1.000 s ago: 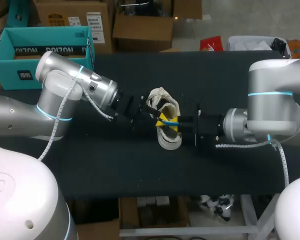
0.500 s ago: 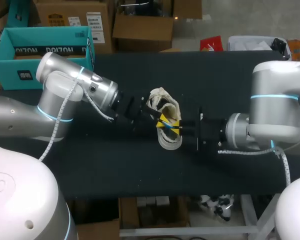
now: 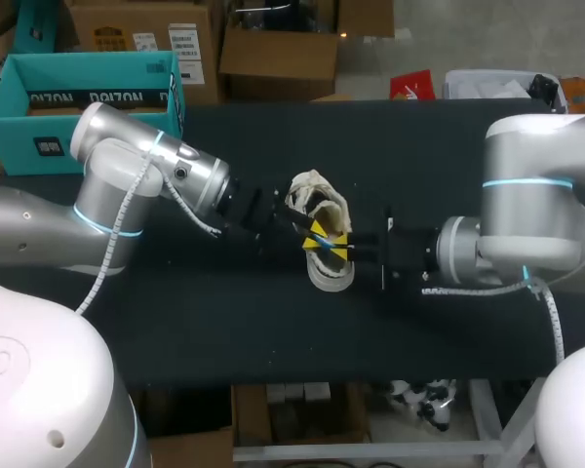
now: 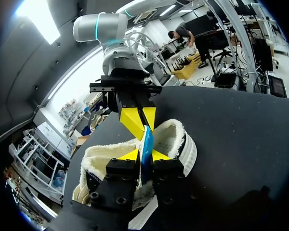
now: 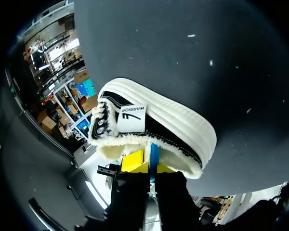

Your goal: Open the shoe tongue, take the insole out of the shoe, put the insole back into the shoe, and pack the shoe into the shoebox

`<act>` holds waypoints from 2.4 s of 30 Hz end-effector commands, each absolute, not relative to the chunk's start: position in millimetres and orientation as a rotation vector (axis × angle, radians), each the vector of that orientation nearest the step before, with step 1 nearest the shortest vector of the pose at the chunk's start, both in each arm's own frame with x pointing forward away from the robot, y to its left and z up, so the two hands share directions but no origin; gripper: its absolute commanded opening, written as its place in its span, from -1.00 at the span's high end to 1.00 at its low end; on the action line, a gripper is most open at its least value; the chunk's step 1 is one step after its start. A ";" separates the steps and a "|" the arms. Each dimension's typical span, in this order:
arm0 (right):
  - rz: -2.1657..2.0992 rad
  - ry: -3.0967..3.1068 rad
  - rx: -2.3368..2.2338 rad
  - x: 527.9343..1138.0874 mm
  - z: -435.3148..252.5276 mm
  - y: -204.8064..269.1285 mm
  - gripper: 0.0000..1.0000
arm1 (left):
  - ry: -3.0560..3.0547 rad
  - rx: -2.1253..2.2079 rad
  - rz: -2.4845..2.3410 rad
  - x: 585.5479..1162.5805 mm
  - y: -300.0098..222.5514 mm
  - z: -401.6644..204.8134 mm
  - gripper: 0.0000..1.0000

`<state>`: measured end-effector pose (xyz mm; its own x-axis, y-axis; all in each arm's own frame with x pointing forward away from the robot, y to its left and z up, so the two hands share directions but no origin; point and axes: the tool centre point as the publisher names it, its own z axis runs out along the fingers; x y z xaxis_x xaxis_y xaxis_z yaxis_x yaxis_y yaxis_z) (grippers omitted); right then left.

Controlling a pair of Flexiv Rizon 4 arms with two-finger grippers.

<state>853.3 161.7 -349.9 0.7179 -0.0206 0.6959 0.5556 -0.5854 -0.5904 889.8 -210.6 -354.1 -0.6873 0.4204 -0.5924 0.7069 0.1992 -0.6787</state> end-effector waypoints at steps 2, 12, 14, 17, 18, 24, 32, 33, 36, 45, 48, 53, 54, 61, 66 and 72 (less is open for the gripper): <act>-0.820 -0.415 -2.075 863.7 -355.3 164.5 1.00 | 2.192 1.070 -1.499 886.8 -204.6 -348.2 -1.00; -0.741 -0.409 -2.159 853.2 -369.1 158.6 1.00 | 2.204 1.027 -1.544 876.2 -181.6 -314.0 -1.00; -0.713 -0.410 -2.190 850.6 -371.7 159.0 1.00 | 2.234 0.981 -1.531 875.8 -178.3 -308.7 -1.00; -0.689 -0.413 -2.217 848.4 -374.0 159.9 1.00 | 2.261 0.923 -1.563 874.5 -171.9 -298.6 -1.00; -0.685 -0.415 -2.226 847.8 -374.2 160.3 1.00 | 2.257 0.918 -1.562 873.8 -169.8 -295.7 -1.00; -0.691 -0.445 -2.251 840.2 -365.4 164.0 0.27 | 2.295 0.802 -1.555 871.7 -158.3 -283.8 -1.00; -0.716 -0.487 -2.309 821.5 -338.3 166.2 0.83 | 2.383 0.650 -1.562 873.9 -139.2 -277.4 -1.00; -0.720 -0.492 -2.315 820.3 -335.1 166.6 0.95 | 2.389 0.636 -1.569 875.0 -136.4 -277.4 -1.00; -0.731 -0.513 -2.323 817.7 -329.5 169.9 1.00 | 2.407 0.591 -1.576 877.0 -130.8 -277.7 -1.00; -0.677 -0.548 -2.285 846.2 -358.1 185.4 1.00 | 2.454 0.462 -1.567 879.7 -114.2 -277.3 -1.00; -0.658 -0.538 -2.277 851.9 -371.8 187.1 1.00 | 2.459 0.419 -1.561 879.9 -104.6 -274.9 -1.00; -0.652 -0.523 -2.275 854.7 -385.2 187.7 1.00 | 2.463 0.346 -1.553 881.3 -89.8 -273.3 -1.00; -0.652 -0.521 -2.274 854.5 -387.5 188.2 1.00 | 2.458 0.329 -1.561 881.7 -86.4 -273.1 -1.00; -0.638 -0.480 -2.300 849.1 -405.0 188.8 1.00 | 2.453 0.255 -1.568 884.4 -70.0 -273.2 -1.00; -0.697 -0.501 -2.302 836.8 -380.5 187.3 1.00 | 2.515 0.208 -1.535 882.7 -71.0 -269.5 -1.00; -0.763 -0.565 -2.272 827.4 -346.3 174.0 1.00 | 2.693 0.089 -1.446 877.2 -82.4 -270.3 -1.00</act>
